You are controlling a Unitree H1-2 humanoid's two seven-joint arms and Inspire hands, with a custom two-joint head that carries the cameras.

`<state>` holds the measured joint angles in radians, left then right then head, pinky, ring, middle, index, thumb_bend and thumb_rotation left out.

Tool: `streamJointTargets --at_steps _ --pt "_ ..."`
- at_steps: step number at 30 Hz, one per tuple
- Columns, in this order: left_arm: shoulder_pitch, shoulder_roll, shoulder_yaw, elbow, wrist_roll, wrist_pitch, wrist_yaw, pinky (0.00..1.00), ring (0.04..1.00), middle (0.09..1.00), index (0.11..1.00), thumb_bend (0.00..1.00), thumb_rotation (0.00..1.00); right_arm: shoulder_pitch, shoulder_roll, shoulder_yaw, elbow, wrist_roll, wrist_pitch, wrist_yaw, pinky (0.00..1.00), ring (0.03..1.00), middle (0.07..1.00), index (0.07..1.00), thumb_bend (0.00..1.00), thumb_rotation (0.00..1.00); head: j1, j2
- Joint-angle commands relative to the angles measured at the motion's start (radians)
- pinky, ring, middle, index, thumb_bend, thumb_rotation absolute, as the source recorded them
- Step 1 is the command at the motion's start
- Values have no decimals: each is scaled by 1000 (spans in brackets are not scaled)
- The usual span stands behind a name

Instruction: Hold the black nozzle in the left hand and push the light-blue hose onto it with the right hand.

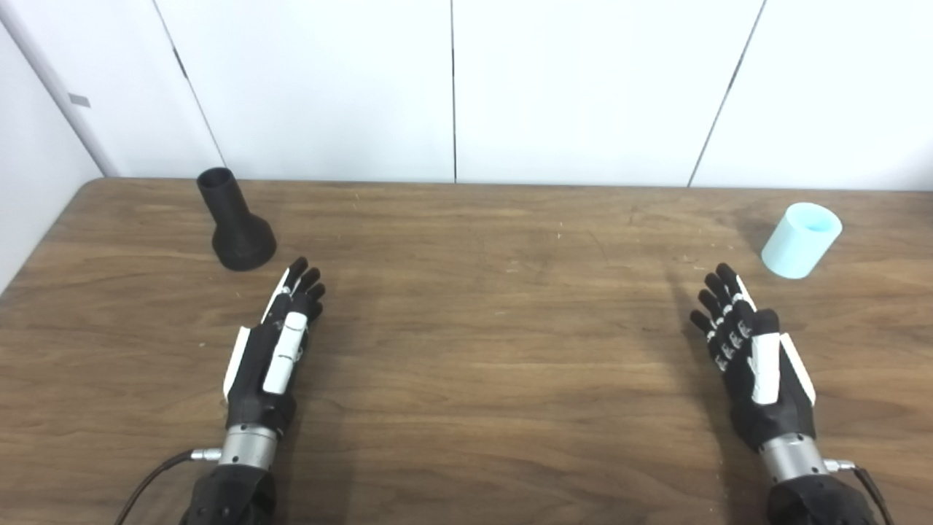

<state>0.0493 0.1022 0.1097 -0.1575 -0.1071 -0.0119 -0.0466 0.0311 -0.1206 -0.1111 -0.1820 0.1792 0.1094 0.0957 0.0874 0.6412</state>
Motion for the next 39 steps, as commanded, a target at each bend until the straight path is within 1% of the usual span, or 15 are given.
streamJointTargets --at_steps 1,29,34,39 --pt "-16 -1 -4 -43 6 -7 4 953 943 945 916 498 802 -18 -1 -6 -47 8 -13 -5 946 992 985 1000 595 1000 1 1" --pt "-15 1 -5 -53 3 6 2 957 943 945 916 496 800 -17 -5 -3 -55 6 1 -15 947 992 985 1000 600 1000 1 14" --pt "-13 0 -4 -53 2 6 2 956 943 944 916 495 800 -15 -6 -2 -57 7 2 -16 945 990 983 1000 602 1000 3 11" --pt "-10 -3 -6 -51 3 3 2 956 943 944 916 494 800 -12 -11 -5 -43 12 -13 -10 948 989 982 1000 606 1000 24 -7"
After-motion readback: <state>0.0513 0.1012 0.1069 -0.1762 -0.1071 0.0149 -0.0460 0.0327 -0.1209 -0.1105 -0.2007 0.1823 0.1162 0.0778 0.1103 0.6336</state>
